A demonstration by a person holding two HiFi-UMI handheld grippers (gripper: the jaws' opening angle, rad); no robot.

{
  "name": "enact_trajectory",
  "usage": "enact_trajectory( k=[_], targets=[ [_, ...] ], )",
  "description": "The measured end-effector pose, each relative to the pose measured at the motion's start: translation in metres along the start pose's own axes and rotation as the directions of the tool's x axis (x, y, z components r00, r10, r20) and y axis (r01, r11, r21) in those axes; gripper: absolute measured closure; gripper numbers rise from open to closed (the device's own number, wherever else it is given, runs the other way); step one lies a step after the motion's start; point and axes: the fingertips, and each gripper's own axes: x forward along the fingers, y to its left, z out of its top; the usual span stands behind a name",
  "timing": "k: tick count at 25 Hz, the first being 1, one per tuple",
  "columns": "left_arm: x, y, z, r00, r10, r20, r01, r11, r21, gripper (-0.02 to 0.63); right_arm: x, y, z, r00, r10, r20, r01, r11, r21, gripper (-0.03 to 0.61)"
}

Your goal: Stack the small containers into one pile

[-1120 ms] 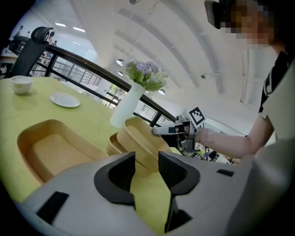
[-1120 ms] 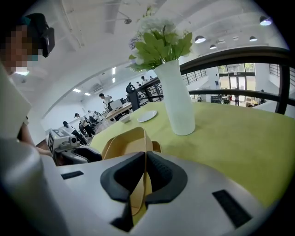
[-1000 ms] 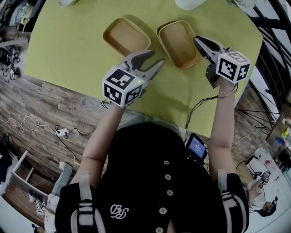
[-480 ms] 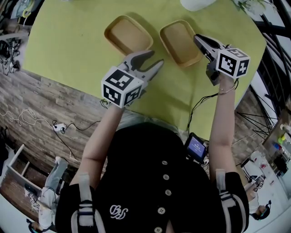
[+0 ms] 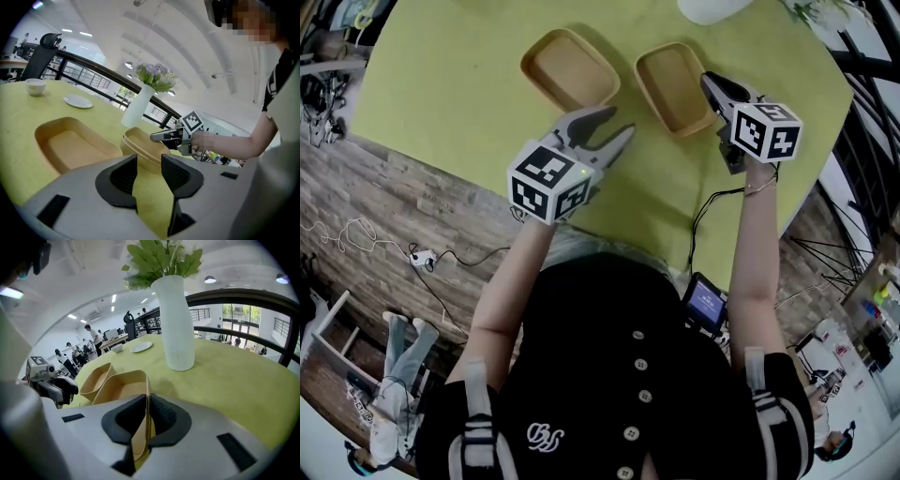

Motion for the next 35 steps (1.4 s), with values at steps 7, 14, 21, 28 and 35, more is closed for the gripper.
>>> enact_trajectory(
  k=[7, 14, 21, 28, 35],
  targets=[
    [-0.014, 0.000, 0.004, 1.000, 0.021, 0.002, -0.021, 1.000, 0.008, 0.457, 0.004, 0.003, -0.008, 1.000, -0.021, 0.010, 0.021, 1.000, 0.010, 0.461],
    [-0.037, 0.004, 0.006, 1.000, 0.030, -0.002, -0.030, 0.999, 0.037, 0.456, -0.006, 0.018, 0.004, 0.992, -0.071, 0.101, 0.069, 0.997, 0.029, 0.442],
    [-0.055, 0.010, 0.009, 1.000, 0.012, -0.008, -0.011, 1.000, 0.008, 0.456, -0.030, 0.059, 0.028, 0.976, -0.094, 0.197, 0.096, 0.995, 0.000, 0.443],
    [-0.077, 0.021, 0.020, 1.000, -0.002, 0.001, 0.002, 1.000, 0.026, 0.456, -0.022, 0.105, 0.043, 0.972, -0.075, 0.225, 0.084, 0.996, -0.029, 0.443],
    [-0.102, 0.034, 0.026, 1.000, -0.012, 0.013, 0.012, 0.999, 0.032, 0.456, -0.002, 0.141, 0.049, 0.984, -0.046, 0.171, 0.063, 0.993, -0.099, 0.443]
  ],
)
